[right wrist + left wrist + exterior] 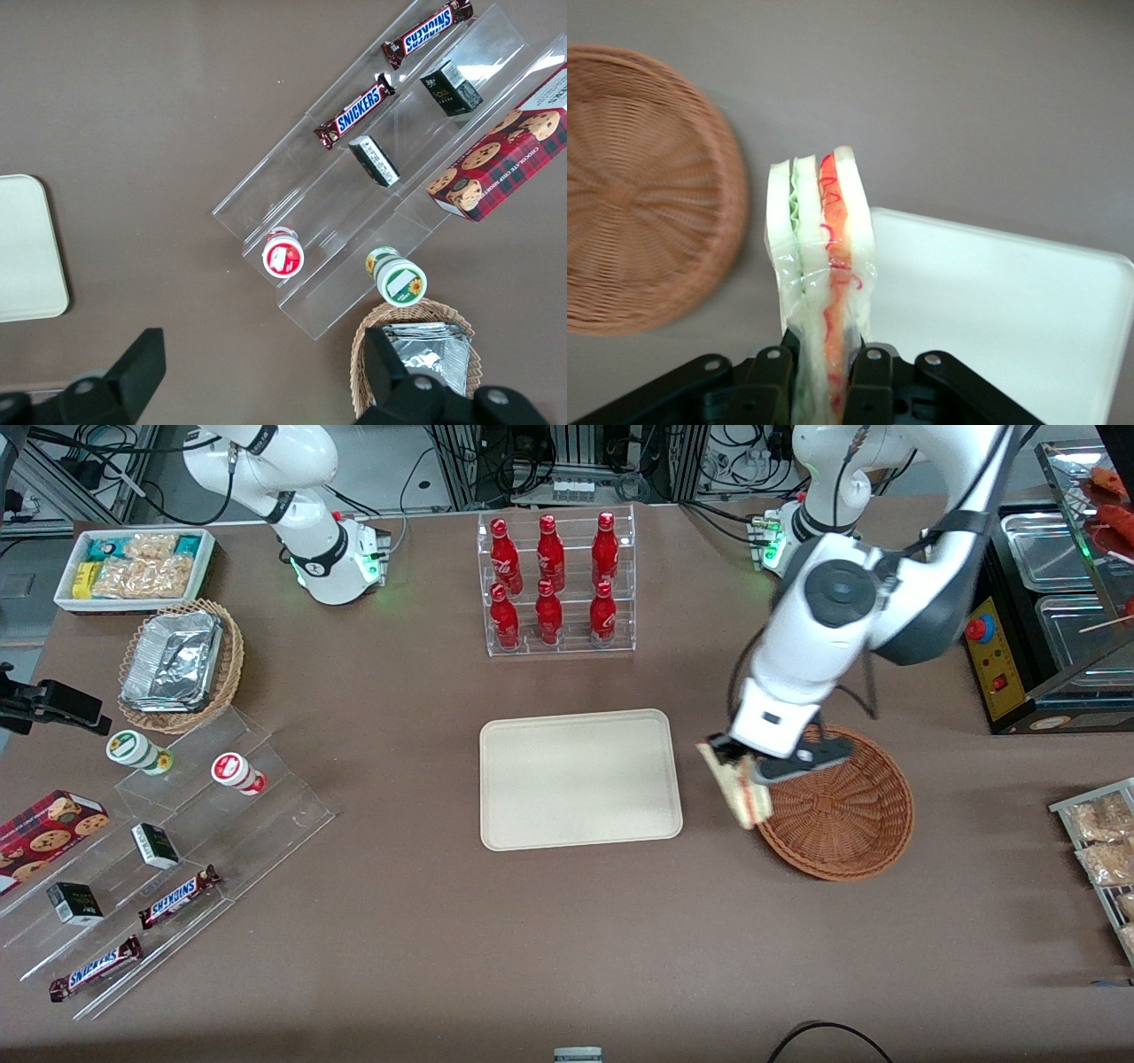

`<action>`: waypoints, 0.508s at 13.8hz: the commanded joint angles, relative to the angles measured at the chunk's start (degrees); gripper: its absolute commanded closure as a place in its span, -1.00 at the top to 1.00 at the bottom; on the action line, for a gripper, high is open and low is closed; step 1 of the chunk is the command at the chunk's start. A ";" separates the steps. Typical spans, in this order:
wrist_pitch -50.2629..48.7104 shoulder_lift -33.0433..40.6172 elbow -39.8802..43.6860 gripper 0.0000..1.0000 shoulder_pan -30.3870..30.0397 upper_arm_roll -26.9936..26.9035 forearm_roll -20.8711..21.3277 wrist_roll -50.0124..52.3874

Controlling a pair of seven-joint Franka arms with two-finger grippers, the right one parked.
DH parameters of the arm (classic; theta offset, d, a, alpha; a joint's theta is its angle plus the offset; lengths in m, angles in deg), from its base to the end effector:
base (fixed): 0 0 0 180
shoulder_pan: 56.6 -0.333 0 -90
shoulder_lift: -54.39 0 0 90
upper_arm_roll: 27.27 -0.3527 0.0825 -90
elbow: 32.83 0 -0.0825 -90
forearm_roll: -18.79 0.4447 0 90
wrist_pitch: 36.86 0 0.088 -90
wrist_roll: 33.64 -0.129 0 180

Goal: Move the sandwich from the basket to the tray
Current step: 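Lift the sandwich and carry it with the left gripper over the tray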

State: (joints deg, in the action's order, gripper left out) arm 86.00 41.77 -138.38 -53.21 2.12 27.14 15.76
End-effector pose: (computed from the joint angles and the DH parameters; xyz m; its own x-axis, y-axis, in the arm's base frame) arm 0.5893 -0.3495 0.4186 0.9680 0.2341 0.0903 0.2283 -0.9711 0.0700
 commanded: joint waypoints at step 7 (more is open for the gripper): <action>-0.77 -24.89 18.37 -1.00 20.06 -0.12 17.03 14.14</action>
State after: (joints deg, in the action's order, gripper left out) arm 86.12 21.76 -124.75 -35.36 2.44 41.08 28.87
